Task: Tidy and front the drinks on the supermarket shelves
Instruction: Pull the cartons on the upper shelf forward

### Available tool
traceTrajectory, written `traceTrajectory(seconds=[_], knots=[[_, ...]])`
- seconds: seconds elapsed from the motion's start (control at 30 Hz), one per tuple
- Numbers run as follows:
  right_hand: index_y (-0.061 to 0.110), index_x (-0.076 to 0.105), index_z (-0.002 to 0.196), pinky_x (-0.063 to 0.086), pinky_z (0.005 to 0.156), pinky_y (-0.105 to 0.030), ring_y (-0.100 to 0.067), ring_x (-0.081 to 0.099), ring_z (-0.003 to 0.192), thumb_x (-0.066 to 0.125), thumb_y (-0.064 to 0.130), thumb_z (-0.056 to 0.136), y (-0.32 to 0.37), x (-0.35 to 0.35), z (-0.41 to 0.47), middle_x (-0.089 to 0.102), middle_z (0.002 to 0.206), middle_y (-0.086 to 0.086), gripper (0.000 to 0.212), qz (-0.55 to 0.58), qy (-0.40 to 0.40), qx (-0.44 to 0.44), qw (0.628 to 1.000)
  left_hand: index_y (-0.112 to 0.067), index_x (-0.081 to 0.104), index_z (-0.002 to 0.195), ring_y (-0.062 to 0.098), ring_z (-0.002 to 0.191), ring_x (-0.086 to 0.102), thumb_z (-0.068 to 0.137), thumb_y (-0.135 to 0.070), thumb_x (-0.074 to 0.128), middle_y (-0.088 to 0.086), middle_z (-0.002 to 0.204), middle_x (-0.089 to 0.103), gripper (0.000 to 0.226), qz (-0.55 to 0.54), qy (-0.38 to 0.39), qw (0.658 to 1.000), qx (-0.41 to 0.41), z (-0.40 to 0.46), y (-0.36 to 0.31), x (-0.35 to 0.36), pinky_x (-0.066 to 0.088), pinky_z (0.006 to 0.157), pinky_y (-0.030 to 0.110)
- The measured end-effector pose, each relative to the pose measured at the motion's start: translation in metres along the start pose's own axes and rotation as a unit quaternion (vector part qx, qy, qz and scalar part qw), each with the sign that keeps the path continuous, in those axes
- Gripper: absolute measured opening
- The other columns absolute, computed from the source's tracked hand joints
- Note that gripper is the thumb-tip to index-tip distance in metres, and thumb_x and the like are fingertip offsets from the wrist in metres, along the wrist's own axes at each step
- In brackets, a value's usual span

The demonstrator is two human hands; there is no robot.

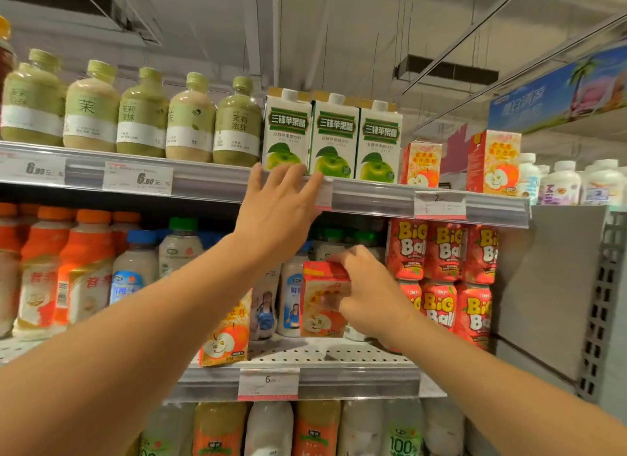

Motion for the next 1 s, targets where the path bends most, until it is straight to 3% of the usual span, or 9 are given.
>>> traceTrajectory(seconds=[0.13, 0.3, 0.4, 0.47, 0.53, 0.6, 0.8, 0.93, 1.0], knots=[[0.027, 0.052, 0.129, 0.032, 0.085, -0.01, -0.003, 0.044, 0.102, 0.078, 0.031, 0.08, -0.01, -0.076, -0.011, 0.045, 0.113, 0.012, 0.056, -0.032, -0.045, -0.043, 0.998, -0.028, 0.034, 0.141, 0.031, 0.127, 0.035, 0.093, -0.053, 0.047, 0.005, 0.137, 0.041, 0.056, -0.013, -0.004, 1.0, -0.019, 0.019, -0.02, 0.007, 0.019, 0.108, 0.055], [0.02, 0.058, 0.127, 0.046, 0.082, -0.026, -0.012, 0.055, 0.098, 0.079, 0.024, 0.079, -0.011, -0.175, -0.002, 0.056, 0.105, 0.008, 0.052, -0.074, -0.135, -0.043, 0.987, -0.026, 0.048, 0.122, 0.034, 0.115, 0.038, 0.085, -0.065, 0.049, 0.009, 0.121, 0.044, 0.053, -0.003, 0.021, 0.999, -0.047, 0.038, -0.031, 0.003, 0.032, 0.096, 0.054], [0.022, 0.057, 0.125, 0.044, 0.062, -0.017, -0.004, 0.056, 0.084, 0.074, 0.02, 0.085, -0.017, -0.22, 0.021, 0.056, 0.095, 0.014, 0.044, -0.073, -0.17, -0.021, 0.982, -0.026, 0.047, 0.121, 0.032, 0.116, 0.037, 0.086, -0.063, 0.051, 0.008, 0.122, 0.042, 0.051, -0.01, 0.034, 0.998, -0.043, 0.046, -0.044, 0.002, 0.036, 0.095, 0.053], [0.022, 0.05, 0.133, 0.044, 0.063, -0.018, -0.007, 0.055, 0.088, 0.071, 0.02, 0.088, -0.025, -0.241, 0.04, 0.055, 0.1, 0.015, 0.05, -0.067, -0.178, 0.002, 0.982, -0.028, 0.046, 0.121, 0.03, 0.116, 0.036, 0.087, -0.061, 0.053, 0.005, 0.122, 0.042, 0.048, -0.019, 0.037, 0.998, -0.05, 0.049, -0.046, 0.002, 0.037, 0.096, 0.051], [0.022, 0.041, 0.141, 0.051, 0.071, -0.025, -0.015, 0.055, 0.099, 0.07, 0.018, 0.089, -0.034, -0.252, 0.06, 0.054, 0.114, 0.008, 0.06, -0.064, -0.171, 0.022, 0.983, -0.03, 0.045, 0.121, 0.029, 0.115, 0.036, 0.087, -0.06, 0.052, 0.004, 0.122, 0.042, 0.047, -0.013, 0.038, 0.997, -0.059, 0.049, -0.044, 0.003, 0.039, 0.094, 0.049], [0.022, 0.044, 0.137, 0.053, 0.071, -0.029, -0.02, 0.058, 0.102, 0.07, 0.019, 0.089, -0.044, -0.254, 0.077, 0.056, 0.119, 0.002, 0.055, -0.077, -0.154, 0.048, 0.984, -0.031, 0.042, 0.123, 0.029, 0.115, 0.036, 0.088, -0.06, 0.051, 0.004, 0.123, 0.041, 0.047, -0.003, 0.042, 0.997, -0.059, 0.049, -0.044, 0.004, 0.039, 0.093, 0.049], [0.024, 0.05, 0.13, 0.051, 0.062, -0.025, -0.019, 0.061, 0.093, 0.065, 0.024, 0.093, -0.08, -0.234, 0.112, 0.059, 0.103, 0.003, 0.04, -0.116, -0.091, 0.107, 0.983, -0.031, 0.037, 0.128, 0.027, 0.116, 0.035, 0.09, -0.061, 0.045, 0.004, 0.125, 0.039, 0.048, 0.012, 0.042, 0.998, -0.053, 0.046, -0.046, 0.006, 0.038, 0.097, 0.048], [0.02, 0.052, 0.129, 0.042, 0.053, -0.021, -0.015, 0.058, 0.082, 0.059, 0.03, 0.096, -0.084, -0.229, 0.125, 0.061, 0.102, 0.001, 0.035, -0.215, -0.058, 0.097, 0.97, -0.031, 0.037, 0.128, 0.026, 0.114, 0.034, 0.09, -0.061, 0.044, 0.003, 0.123, 0.039, 0.048, 0.009, 0.037, 0.998, -0.052, 0.046, -0.046, 0.008, 0.037, 0.097, 0.047], [0.02, 0.051, 0.132, 0.044, 0.049, -0.022, -0.015, 0.061, 0.075, 0.058, 0.029, 0.097, -0.081, -0.231, 0.129, 0.06, 0.094, 0.002, 0.037, -0.25, -0.037, 0.105, 0.962, -0.031, 0.038, 0.127, 0.026, 0.112, 0.035, 0.09, -0.061, 0.044, 0.003, 0.121, 0.039, 0.048, 0.013, 0.032, 0.998, -0.052, 0.045, -0.045, 0.008, 0.037, 0.097, 0.046]])
Point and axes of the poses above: each hand's wrist, its own z-axis towards the middle knuckle, its own x-axis out of the palm, y = z × x, the point moved 1 cm from there along z, towards the middle knuckle
